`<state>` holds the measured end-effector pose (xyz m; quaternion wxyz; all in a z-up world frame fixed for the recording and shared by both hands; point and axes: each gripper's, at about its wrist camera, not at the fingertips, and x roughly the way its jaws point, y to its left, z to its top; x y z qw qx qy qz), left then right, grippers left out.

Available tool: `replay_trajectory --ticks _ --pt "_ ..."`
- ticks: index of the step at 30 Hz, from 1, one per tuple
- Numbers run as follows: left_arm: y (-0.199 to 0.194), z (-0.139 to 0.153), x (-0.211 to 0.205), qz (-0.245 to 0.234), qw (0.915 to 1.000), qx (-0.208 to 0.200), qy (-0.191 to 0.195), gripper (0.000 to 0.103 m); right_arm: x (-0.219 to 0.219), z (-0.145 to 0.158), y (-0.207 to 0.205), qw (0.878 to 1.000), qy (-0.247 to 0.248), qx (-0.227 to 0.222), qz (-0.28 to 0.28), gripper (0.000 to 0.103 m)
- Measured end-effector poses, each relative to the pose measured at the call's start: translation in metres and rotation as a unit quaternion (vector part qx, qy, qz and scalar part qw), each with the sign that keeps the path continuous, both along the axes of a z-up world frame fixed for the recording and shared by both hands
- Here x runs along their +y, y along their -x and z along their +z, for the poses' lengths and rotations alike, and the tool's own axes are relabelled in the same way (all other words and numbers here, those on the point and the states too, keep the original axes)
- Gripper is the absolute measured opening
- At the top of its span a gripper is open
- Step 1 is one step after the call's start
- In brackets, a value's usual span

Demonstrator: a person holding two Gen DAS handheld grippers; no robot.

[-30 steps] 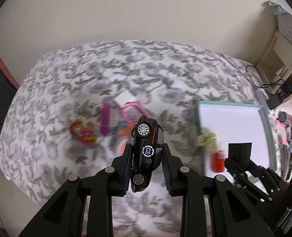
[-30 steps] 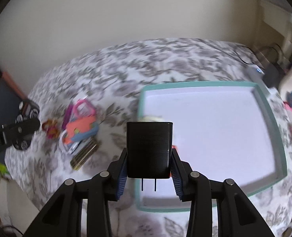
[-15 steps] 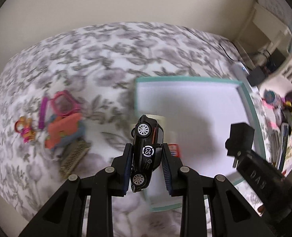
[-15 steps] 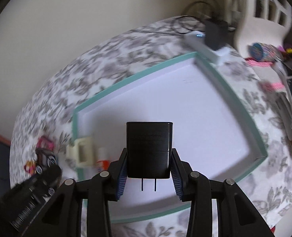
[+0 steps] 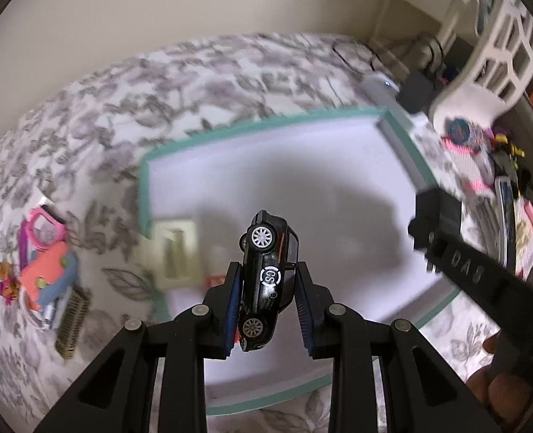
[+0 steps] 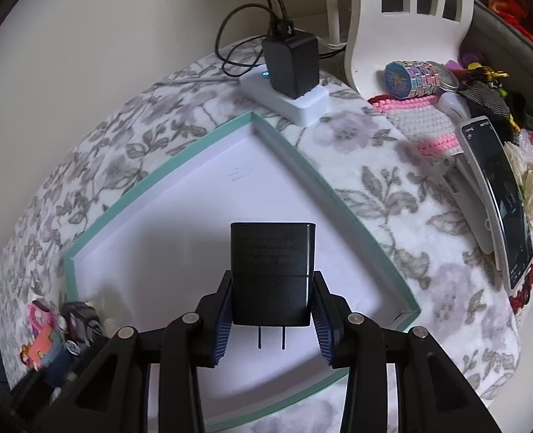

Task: Organize rigid objects
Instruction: 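Carry the black toy car and black charger over the teal tray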

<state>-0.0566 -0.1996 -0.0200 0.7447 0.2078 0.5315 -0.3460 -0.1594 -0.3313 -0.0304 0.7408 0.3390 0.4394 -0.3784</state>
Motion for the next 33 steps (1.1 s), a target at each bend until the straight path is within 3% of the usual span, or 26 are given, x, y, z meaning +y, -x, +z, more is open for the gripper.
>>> replay_trajectory --ticks 8,16,27,30,33 --pt "0.014 -0.008 -0.006 -0.034 0.9993 -0.016 -0.002 0.03 0.004 -0.005 -0.001 1.0 -0.003 0.011 0.008 0.042" --pt "0.006 -0.019 0.002 -0.017 0.9998 0.013 -0.001 0.03 0.008 -0.009 -0.004 1.0 -0.006 0.022 0.017 0.042" --pt "0.002 -0.024 0.004 -0.011 0.9997 0.022 -0.009 0.03 0.01 -0.02 -0.009 0.998 -0.021 0.042 0.029 0.042" --pt "0.0 -0.024 0.005 -0.006 0.9996 0.026 -0.009 0.044 0.01 -0.023 -0.01 0.998 -0.027 0.048 0.031 0.042" --pt "-0.002 -0.022 0.006 -0.001 0.9996 0.026 -0.008 0.046 0.01 -0.024 -0.011 0.998 -0.031 0.051 0.032 0.042"
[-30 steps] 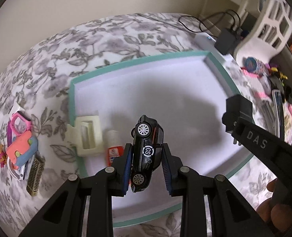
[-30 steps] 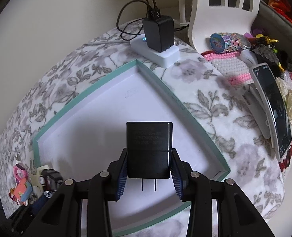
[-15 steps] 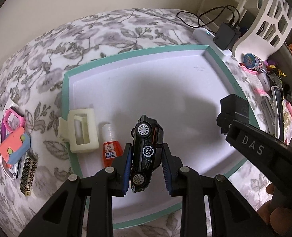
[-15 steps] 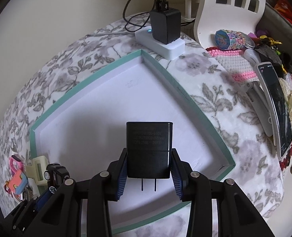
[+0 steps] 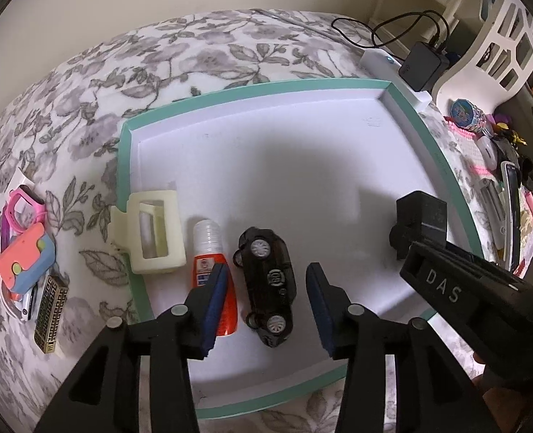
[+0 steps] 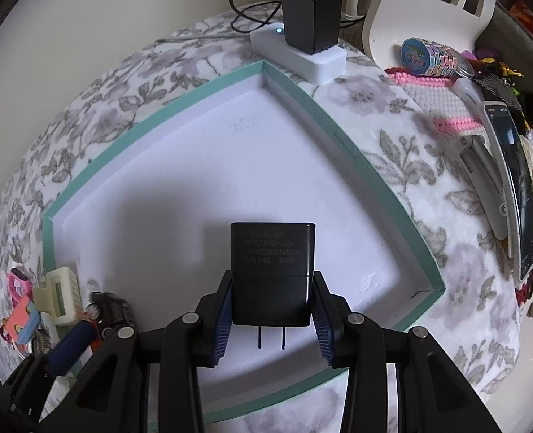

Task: Organize rigid objects
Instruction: 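Carry the black toy car and black charger over the teal tray, then lower both objects into the tray and open both tools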

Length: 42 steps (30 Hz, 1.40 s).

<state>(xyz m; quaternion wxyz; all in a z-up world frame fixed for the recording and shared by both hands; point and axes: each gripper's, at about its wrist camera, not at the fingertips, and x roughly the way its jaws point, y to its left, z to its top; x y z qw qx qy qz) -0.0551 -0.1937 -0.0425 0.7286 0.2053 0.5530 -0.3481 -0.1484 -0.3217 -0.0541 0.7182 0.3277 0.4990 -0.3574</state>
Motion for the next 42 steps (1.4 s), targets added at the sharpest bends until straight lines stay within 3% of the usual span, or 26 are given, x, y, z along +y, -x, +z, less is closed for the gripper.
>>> replay_trajectory --ticks 7,10,14,17,22,23,24,25,30,34,35,36,37,42 --pt "-0.004 0.008 0.003 0.011 0.9998 0.008 0.015 0.047 0.002 0.005 -0.002 1.0 0.008 -0.014 0.001 0.043" --pt "-0.007 0.014 0.005 0.019 0.9995 0.008 0.025 0.056 0.0 0.007 -0.001 1.0 0.014 -0.014 -0.002 0.043" --pt "-0.012 0.02 0.01 0.032 0.9988 0.009 0.037 0.058 0.0 0.01 0.001 1.0 0.021 -0.016 -0.007 0.044" --pt "-0.014 0.022 0.011 0.036 0.9986 0.006 0.04 0.058 0.001 0.014 0.001 0.999 0.035 -0.018 -0.007 0.056" --pt "-0.018 0.028 0.016 0.049 0.9976 0.001 0.049 0.06 0.0 0.018 0.003 0.999 0.045 -0.024 -0.014 0.06" --pt "-0.019 0.029 0.017 0.054 0.9973 -0.001 0.05 0.066 0.0 0.018 0.003 0.999 0.045 -0.024 -0.016 0.063" --pt "-0.021 0.031 0.019 0.059 0.9968 -0.004 0.053 0.079 0.0 0.018 0.003 0.999 0.045 -0.025 -0.016 0.066" --pt "-0.023 0.032 0.02 0.065 0.9963 -0.008 0.056 0.083 0.0 0.019 0.003 0.998 0.046 -0.027 -0.016 0.067" --pt "-0.035 0.04 0.033 0.1 0.9926 -0.035 0.059 0.083 0.004 0.024 0.0 0.997 0.067 -0.032 -0.005 0.081" --pt "-0.045 0.043 0.043 0.122 0.9897 -0.053 0.054 0.089 0.008 0.027 -0.004 0.996 0.079 -0.038 0.008 0.082" --pt "-0.048 0.043 0.046 0.127 0.9889 -0.057 0.052 0.099 0.01 0.028 -0.006 0.996 0.081 -0.039 0.011 0.086" --pt "-0.05 0.044 0.047 0.13 0.9883 -0.059 0.053 0.101 0.011 0.028 -0.007 0.996 0.084 -0.039 0.014 0.09" --pt "-0.051 0.044 0.048 0.133 0.9876 -0.063 0.055 0.101 0.012 0.029 -0.008 0.995 0.086 -0.04 0.017 0.101" --pt "-0.059 0.049 0.057 0.142 0.9849 -0.074 0.065 0.101 0.016 0.032 -0.01 0.994 0.087 -0.057 0.027 0.103"
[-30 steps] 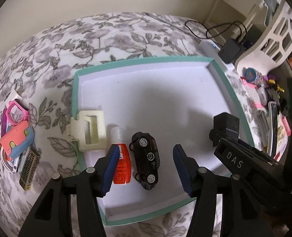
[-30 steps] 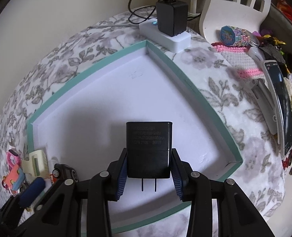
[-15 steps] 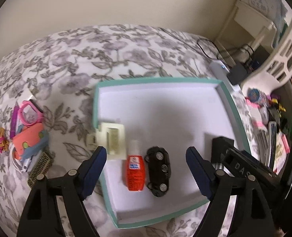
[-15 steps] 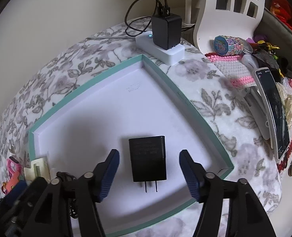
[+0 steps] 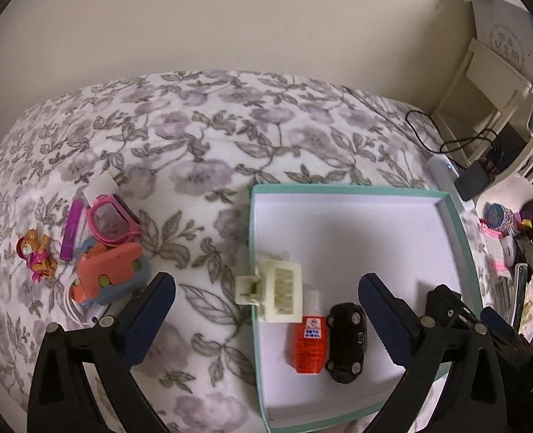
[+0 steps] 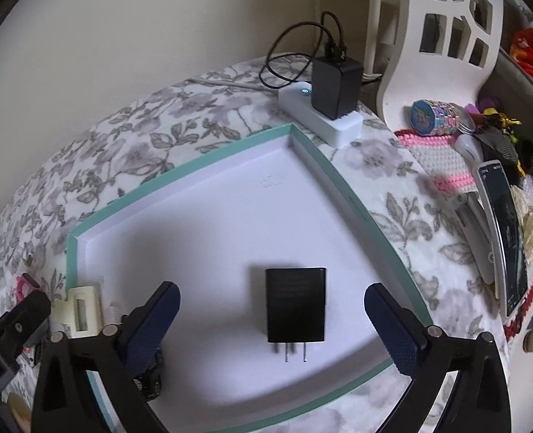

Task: Organize rigid objects
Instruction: 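Lower both objects into the tray and open both tools, then move both tools away from the tray toward the remaining objects on the bed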

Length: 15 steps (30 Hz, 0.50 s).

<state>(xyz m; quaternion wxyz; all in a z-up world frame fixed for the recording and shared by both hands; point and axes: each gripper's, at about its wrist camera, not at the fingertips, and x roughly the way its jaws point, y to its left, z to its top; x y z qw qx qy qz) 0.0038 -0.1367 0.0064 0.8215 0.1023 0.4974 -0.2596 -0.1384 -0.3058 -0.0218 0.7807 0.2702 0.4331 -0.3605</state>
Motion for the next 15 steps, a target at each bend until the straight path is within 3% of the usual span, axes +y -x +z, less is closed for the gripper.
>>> replay_trajectory --ticks 5,11,15 --pt "-0.012 0.009 0.016 0.023 0.9991 -0.034 0.01 0.101 0.009 0.01 -0.004 0.999 0.011 -0.031 0.017 0.103" --pt "-0.031 0.028 0.05 0.069 0.9915 -0.108 0.02 0.101 0.03 0.024 -0.022 0.995 0.045 -0.057 0.065 0.103" --pt "-0.048 0.037 0.076 0.096 0.9888 -0.113 0.02 0.101 0.044 0.028 -0.031 0.992 0.057 -0.067 0.091 0.103"
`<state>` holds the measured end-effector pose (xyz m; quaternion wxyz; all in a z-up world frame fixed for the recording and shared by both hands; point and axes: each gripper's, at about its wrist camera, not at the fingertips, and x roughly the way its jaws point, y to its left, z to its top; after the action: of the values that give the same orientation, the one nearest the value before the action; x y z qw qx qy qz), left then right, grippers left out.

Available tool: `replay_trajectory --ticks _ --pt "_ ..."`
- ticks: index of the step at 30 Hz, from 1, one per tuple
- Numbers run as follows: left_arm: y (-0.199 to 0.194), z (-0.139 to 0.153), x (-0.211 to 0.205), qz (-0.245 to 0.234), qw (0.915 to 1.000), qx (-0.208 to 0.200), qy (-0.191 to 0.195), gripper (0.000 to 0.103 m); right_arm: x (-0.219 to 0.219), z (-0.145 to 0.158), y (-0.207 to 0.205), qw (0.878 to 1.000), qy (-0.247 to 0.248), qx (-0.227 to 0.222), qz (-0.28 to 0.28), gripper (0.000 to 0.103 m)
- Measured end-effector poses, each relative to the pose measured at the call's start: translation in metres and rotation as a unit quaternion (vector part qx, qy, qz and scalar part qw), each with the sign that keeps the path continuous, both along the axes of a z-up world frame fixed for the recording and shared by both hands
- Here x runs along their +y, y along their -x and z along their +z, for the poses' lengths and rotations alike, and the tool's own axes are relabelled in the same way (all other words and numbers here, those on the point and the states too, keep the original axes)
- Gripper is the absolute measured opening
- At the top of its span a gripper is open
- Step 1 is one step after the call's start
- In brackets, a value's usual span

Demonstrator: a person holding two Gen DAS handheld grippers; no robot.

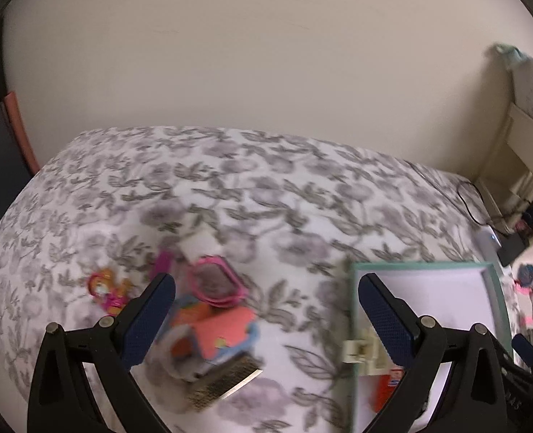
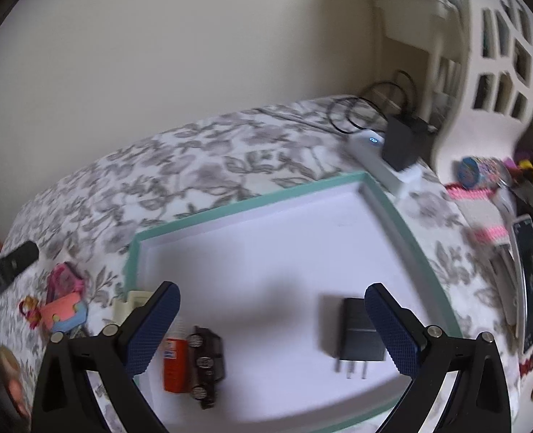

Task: Organize rigid objects
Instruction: 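Move both tools away from the tray toward the remaining objects on the bed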

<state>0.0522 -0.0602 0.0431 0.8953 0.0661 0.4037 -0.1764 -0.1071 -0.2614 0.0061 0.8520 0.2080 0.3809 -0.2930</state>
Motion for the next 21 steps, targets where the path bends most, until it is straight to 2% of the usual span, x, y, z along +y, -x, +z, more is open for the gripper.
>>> replay_trajectory --ticks 7,12,16,21 --pt "-0.016 0.005 0.039 0.041 0.9991 -0.006 -0.01 0.101 0.023 0.005 -0.016 0.998 -0.032 -0.014 0.054 0.103" --pt "-0.027 0.0 0.064 0.06 0.9976 0.026 -0.024 0.101 0.045 0.013 -0.03 0.995 -0.034 -0.019 0.089 0.103" --pt "-0.036 -0.005 0.082 0.078 0.9954 0.045 -0.032 0.101 0.065 0.016 -0.043 0.99 -0.064 -0.037 0.124 0.103" --pt "-0.045 -0.008 0.106 0.108 0.9914 0.058 -0.045 0.101 0.097 0.01 -0.063 0.982 -0.067 -0.023 0.174 0.103"
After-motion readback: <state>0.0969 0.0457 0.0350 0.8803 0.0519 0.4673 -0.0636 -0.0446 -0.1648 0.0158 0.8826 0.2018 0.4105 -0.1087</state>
